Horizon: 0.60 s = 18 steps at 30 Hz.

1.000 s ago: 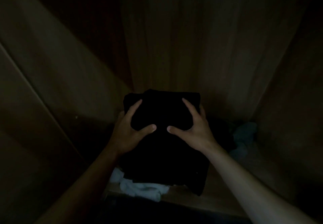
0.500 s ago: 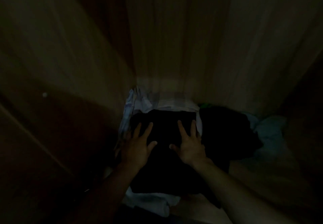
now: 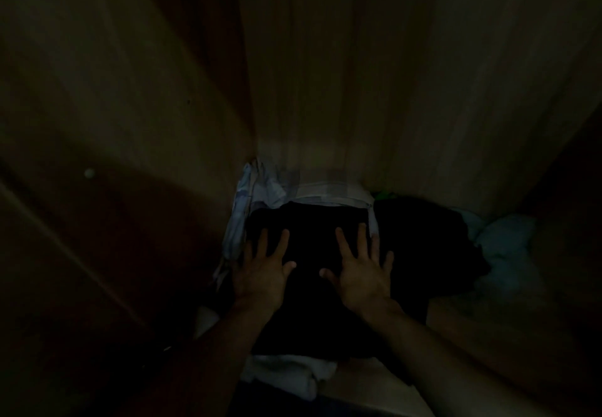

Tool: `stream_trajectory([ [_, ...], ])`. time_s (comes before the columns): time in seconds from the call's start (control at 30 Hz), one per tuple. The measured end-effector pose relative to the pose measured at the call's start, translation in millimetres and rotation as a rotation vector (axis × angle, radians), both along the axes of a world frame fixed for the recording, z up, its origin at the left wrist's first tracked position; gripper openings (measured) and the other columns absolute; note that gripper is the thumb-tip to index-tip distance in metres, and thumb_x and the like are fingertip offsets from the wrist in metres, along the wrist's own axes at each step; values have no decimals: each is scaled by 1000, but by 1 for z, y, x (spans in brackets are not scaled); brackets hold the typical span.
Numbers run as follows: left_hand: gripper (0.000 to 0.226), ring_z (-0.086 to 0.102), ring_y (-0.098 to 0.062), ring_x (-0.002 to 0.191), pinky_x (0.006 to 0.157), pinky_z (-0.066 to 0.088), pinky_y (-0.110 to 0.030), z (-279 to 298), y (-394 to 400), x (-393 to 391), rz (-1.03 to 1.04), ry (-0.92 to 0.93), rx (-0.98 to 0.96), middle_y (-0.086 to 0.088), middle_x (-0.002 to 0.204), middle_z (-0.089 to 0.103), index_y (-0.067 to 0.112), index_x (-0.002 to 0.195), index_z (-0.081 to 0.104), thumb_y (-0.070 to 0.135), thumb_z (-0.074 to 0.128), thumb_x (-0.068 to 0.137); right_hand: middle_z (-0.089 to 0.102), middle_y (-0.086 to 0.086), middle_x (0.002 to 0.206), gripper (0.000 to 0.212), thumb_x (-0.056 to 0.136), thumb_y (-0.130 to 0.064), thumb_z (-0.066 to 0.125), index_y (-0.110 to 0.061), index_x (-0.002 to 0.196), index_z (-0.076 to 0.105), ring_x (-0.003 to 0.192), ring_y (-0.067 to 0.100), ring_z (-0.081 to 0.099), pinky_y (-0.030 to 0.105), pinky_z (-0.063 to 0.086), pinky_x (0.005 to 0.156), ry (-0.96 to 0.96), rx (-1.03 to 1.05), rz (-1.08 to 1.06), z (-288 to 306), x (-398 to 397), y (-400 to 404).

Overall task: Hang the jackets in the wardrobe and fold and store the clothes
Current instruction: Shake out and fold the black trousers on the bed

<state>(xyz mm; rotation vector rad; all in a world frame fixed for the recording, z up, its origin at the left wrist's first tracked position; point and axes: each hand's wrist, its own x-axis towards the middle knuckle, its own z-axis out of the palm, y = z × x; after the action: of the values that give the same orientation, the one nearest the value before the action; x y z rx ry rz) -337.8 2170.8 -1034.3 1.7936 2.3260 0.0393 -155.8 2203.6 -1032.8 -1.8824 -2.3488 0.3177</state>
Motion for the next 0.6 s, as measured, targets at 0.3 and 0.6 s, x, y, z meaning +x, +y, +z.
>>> stream_trajectory([
  [0.3, 57, 47, -30, 133, 101, 45, -48, 14, -59, 16, -235, -34, 205, -5, 153, 44, 27, 142, 50, 39, 32, 89, 45, 16, 149, 63, 80, -41, 56, -18, 139, 53, 137, 37, 44, 52, 41, 104, 33, 128, 216, -4, 0, -55],
  [0.6, 59, 6, -21, 152, 123, 12, -39, 31, -58, 11, -155, -232, 4, 4, 167, 3, 33, 158, 12, 48, 32, 104, 3, 1, 165, 71, 97, -45, 50, -27, 155, 14, 152, 24, -4, 41, 8, 123, 148, -98, 336, 26, 21, -54],
])
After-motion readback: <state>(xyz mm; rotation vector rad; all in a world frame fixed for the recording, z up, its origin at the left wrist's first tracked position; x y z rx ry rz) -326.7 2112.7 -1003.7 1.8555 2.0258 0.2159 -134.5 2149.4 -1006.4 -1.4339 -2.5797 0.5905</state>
